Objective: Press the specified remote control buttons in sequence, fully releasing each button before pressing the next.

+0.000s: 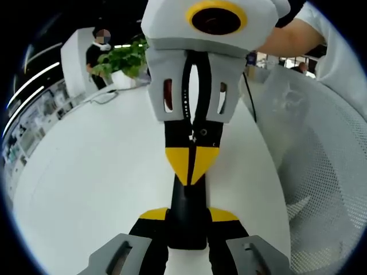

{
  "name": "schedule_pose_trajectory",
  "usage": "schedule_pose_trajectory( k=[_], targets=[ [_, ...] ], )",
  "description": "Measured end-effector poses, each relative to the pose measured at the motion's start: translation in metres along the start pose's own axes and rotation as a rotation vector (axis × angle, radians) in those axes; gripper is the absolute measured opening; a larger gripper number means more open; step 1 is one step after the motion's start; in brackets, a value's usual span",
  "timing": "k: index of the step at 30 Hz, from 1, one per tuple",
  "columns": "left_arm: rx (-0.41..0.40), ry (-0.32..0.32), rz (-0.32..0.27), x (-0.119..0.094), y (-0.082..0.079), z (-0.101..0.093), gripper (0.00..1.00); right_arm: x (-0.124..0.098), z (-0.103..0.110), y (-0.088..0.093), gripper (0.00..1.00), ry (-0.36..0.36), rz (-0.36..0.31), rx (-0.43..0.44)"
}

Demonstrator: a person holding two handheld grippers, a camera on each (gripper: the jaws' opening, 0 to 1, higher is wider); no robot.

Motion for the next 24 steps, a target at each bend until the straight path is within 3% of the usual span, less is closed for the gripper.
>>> schedule_pose_trajectory(
  k=[24],
  targets=[
    [0.004, -0.001, 0.005, 0.0, -0.002, 0.0, 0.24, -0.027, -0.004, -0.013, 0.0, 0.051, -0.026, -0.02]
  ],
)
Point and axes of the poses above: the point that each gripper's makers call its tool centre point, and the gripper's own axes: x roughly forward along the fingers, z roughly to its left, y roughly out of its underside, the point moved 10 cm from there along -x, roughly backward along the fingers
